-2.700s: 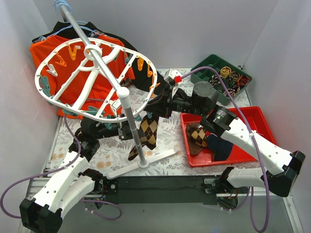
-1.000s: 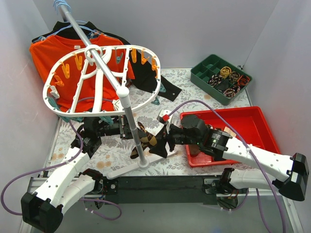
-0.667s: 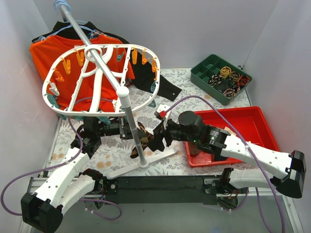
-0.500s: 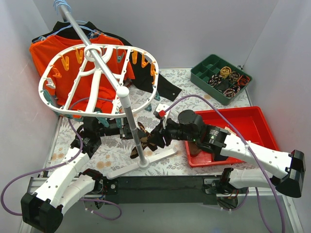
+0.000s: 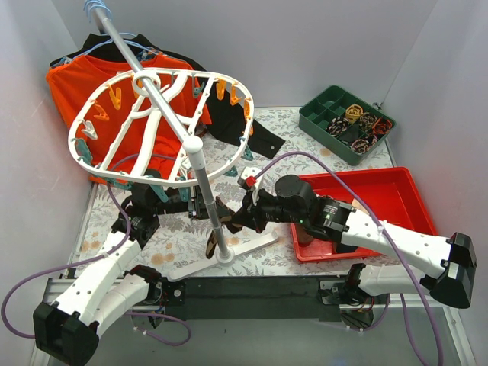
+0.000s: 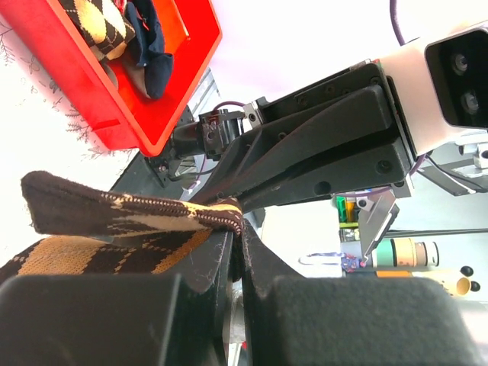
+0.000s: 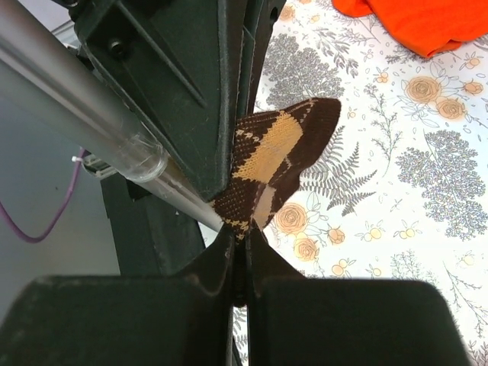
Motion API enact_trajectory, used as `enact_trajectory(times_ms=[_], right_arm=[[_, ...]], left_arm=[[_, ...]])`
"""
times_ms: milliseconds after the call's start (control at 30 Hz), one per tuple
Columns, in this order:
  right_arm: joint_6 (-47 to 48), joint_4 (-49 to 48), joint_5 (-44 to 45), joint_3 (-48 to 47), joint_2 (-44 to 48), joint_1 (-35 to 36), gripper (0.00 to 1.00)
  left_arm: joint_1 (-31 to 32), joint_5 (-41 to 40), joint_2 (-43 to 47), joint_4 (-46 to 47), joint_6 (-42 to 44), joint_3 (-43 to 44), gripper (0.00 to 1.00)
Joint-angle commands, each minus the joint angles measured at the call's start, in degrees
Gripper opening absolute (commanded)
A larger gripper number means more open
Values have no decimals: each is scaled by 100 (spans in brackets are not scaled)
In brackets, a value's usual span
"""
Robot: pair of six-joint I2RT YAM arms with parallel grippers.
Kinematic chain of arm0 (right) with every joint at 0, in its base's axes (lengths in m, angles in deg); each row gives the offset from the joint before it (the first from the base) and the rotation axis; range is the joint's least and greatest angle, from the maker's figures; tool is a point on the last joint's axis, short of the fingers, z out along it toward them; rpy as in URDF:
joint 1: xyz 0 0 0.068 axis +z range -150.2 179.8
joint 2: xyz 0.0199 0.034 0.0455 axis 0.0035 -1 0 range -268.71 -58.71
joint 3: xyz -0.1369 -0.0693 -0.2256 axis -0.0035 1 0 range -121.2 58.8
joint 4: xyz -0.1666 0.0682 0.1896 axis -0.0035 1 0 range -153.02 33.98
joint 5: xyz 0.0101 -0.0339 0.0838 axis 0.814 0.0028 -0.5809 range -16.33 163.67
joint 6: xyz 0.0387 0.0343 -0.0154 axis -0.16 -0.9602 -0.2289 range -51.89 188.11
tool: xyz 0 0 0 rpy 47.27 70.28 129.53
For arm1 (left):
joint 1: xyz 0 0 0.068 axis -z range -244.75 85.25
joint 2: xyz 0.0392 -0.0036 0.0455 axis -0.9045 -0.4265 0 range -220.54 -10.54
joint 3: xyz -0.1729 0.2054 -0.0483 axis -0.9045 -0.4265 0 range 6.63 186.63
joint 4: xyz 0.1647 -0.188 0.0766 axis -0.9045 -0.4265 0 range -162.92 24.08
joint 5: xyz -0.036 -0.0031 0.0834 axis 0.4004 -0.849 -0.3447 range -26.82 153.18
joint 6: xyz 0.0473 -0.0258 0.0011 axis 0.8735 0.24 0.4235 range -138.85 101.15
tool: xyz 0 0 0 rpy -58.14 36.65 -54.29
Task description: Remove the socks clipped to the hanger
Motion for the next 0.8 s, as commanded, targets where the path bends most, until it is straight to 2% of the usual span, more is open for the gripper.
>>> enact_trajectory(times_ms=[0,33,67,167,433,567,767], right_arm=[[-107,-198,281,112,206,37,1],[-124,-189,360,139,206,37,1],[-194,-171,526,165,223,20,1],[-387,-119,703,323,258,-94,1],[-1012,-40,1167,894,793,-858,1],[-1249,180,1310,1035,1233,-1561,1],[-1627,988,2091,1079,2015,-2414,1]], left_arm=[[11,143,-4,-36,11,16,9],[11,117,-47,-115,55,60,16],[11,64,-57,-194,91,86,30],[11,-217,-74,-642,380,253,38],[11,-1517,14,-1916,873,587,39],[11,-2482,22,-2409,996,693,39],[2,-3355,312,-2752,812,684,39]])
